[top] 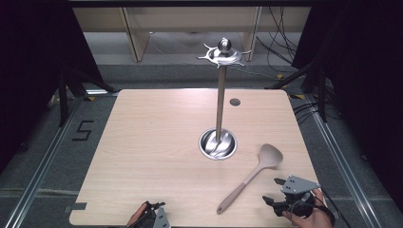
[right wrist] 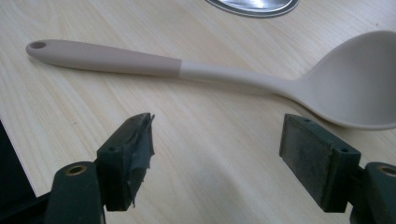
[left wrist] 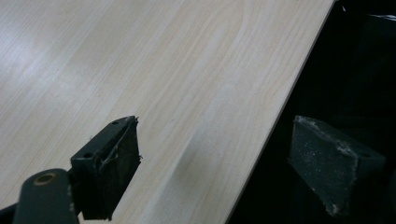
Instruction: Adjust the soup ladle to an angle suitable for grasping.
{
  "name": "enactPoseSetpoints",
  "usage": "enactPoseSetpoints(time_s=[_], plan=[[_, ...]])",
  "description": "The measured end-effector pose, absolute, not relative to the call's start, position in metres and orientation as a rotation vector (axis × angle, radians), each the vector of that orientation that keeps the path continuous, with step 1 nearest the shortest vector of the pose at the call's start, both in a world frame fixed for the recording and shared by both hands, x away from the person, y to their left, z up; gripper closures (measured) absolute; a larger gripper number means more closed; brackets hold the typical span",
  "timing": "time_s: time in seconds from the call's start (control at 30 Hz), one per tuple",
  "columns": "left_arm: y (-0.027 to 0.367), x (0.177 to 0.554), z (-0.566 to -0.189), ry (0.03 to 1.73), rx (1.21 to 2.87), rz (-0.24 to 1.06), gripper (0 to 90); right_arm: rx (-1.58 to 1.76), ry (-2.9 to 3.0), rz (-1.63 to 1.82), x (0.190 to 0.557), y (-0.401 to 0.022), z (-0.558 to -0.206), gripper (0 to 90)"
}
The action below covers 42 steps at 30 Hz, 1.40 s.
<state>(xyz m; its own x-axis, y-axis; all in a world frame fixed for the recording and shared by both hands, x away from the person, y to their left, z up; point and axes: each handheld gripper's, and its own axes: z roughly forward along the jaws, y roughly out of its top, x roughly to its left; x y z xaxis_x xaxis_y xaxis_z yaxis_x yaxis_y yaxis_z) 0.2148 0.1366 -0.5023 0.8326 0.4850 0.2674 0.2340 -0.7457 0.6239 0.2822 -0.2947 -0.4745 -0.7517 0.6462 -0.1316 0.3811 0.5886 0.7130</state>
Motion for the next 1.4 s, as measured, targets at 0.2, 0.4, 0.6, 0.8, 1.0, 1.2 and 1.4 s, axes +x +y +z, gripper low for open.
enactPoseSetpoints(time_s=[0.2, 0.4, 0.6, 0.8, 1.0, 1.2, 1.4], plan=[[0.136, 0.215, -0.504, 0.536, 2.418, 0.568, 15.4, 0.781, 2.455, 0.948, 0.285, -0.290, -0.470, 28.2], [0.136, 0.215, -0.503, 0.532, 2.418, 0.579, 15.3, 0.750, 2.465, 0.914, 0.289, -0.284, -0.466, 28.0], [0.136, 0.215, -0.503, 0.533, 2.418, 0.573, 15.4, 0.690, 2.491, 0.891, 0.294, -0.273, -0.463, 28.1], [0.136, 0.216, -0.505, 0.539, 2.418, 0.576, 15.4, 0.619, 2.533, 0.868, 0.301, -0.263, -0.459, 29.9], [0.136, 0.216, -0.504, 0.540, 2.414, 0.571, 15.4, 0.525, 2.594, 0.814, 0.303, -0.251, -0.458, 30.7], [0.136, 0.216, -0.505, 0.544, 2.419, 0.588, 15.4, 0.483, 2.614, 0.818, 0.311, -0.244, -0.462, 33.3], [0.137, 0.216, -0.505, 0.545, 2.405, 0.572, 15.4, 0.412, 2.664, 0.754, 0.322, -0.236, -0.465, 35.2]])
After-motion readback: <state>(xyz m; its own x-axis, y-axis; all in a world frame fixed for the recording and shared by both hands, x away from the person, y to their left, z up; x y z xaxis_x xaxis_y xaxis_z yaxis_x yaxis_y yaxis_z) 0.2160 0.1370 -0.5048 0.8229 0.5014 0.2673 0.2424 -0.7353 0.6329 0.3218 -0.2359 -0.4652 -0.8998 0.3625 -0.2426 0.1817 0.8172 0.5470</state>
